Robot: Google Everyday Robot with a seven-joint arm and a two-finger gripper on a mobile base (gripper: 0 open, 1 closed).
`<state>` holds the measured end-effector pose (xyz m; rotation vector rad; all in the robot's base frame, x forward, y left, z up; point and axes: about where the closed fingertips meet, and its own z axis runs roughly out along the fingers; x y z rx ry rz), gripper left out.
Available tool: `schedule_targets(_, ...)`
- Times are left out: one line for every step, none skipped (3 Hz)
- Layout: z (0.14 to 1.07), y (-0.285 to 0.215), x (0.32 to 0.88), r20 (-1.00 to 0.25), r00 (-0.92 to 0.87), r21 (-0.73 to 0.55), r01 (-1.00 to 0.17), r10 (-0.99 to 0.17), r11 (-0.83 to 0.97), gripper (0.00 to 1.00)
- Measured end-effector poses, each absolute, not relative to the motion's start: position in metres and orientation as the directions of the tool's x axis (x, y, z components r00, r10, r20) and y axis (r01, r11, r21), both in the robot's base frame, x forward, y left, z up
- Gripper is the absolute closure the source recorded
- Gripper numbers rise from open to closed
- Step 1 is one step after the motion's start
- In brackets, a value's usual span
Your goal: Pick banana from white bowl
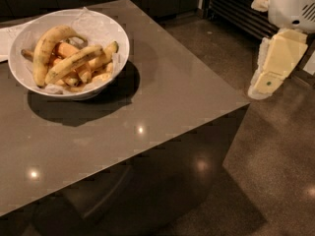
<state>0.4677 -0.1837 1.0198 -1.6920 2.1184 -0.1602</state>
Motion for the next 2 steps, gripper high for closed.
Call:
schedule_targets(1.025,-0.179,0.474,-0.246,-0.169,-0.367,-0.895,-0.954,0.253,0.0)
schedule_targets(1.04,-0.149,0.506,-0.268,-0.109,-0.387,-0.898,-0.957,0.211,0.0)
